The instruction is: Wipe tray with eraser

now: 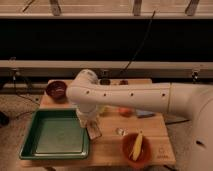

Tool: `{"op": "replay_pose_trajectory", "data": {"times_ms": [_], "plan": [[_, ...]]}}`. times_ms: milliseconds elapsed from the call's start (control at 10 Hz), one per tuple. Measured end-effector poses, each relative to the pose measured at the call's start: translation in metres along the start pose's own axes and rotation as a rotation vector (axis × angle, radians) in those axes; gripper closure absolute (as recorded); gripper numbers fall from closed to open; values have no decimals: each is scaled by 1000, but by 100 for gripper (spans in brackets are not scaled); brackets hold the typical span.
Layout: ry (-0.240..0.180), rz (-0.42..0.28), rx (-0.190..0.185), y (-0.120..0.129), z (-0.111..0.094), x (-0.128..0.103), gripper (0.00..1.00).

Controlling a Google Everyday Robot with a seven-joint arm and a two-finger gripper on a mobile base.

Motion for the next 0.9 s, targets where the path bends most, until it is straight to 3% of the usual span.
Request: {"op": "replay_pose_trajectory", "data": {"times_ms": [200, 400, 900], "plan": [[-6, -1, -1, 2, 1, -1, 100], [-16, -59, -6, -9, 9, 8, 100], [-66, -226, -14, -86, 41, 52, 100]]}}
